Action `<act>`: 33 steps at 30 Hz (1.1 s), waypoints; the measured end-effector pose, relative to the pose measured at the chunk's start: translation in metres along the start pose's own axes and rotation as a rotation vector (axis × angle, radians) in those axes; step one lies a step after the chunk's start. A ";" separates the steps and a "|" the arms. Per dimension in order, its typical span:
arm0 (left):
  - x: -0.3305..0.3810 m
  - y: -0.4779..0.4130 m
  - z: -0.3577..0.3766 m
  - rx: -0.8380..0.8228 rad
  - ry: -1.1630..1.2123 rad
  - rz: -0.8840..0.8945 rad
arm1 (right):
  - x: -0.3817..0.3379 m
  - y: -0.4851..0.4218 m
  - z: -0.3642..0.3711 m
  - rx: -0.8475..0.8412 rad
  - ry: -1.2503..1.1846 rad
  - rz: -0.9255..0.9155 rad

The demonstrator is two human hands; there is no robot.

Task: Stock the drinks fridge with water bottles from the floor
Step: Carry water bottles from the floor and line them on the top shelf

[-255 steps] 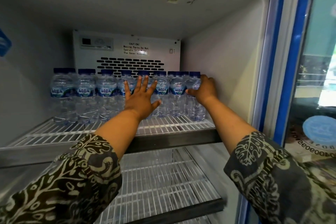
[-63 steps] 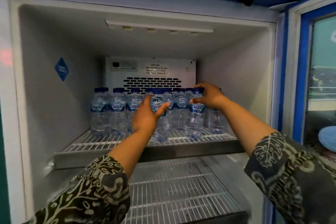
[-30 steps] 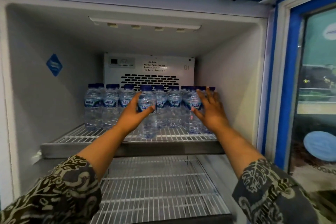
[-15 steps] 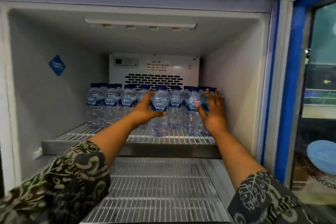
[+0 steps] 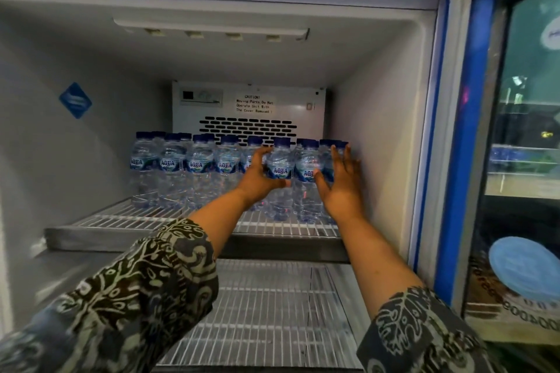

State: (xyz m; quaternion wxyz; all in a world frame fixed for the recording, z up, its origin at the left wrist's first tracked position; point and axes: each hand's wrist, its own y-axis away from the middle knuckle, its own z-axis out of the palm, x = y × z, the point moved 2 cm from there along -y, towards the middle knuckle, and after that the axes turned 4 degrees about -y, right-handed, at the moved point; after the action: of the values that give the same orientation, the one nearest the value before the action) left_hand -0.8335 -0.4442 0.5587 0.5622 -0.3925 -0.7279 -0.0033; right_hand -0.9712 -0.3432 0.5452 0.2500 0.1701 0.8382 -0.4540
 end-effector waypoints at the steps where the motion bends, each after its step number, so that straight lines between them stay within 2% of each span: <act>1: 0.000 0.001 0.001 -0.004 0.007 -0.002 | -0.001 -0.001 0.001 -0.001 0.007 0.002; 7: -0.003 -0.001 0.004 0.014 -0.016 -0.014 | -0.002 -0.001 0.003 -0.005 0.040 0.008; 16: -0.004 -0.001 0.010 0.060 -0.303 -0.066 | -0.003 -0.002 0.001 -0.001 0.134 0.014; 19: 0.001 0.015 0.012 0.059 -0.333 -0.093 | -0.008 0.001 -0.001 0.010 0.180 -0.037; 24: 0.005 0.071 -0.006 0.128 -0.601 0.026 | -0.026 0.023 -0.010 -0.014 0.254 -0.176; 28: -0.005 0.142 -0.040 0.224 -0.597 0.084 | -0.052 0.079 -0.002 -0.044 0.181 -0.233; 33: -0.037 0.284 -0.090 0.230 -0.710 -0.015 | -0.086 0.202 0.036 -0.173 0.011 -0.356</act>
State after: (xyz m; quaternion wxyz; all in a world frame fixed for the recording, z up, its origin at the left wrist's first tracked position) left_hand -0.5949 -0.3089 0.4372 0.3149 -0.2983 -0.8760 0.2109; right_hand -0.7880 -0.2720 0.4408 0.1750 -0.0004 0.8922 -0.4164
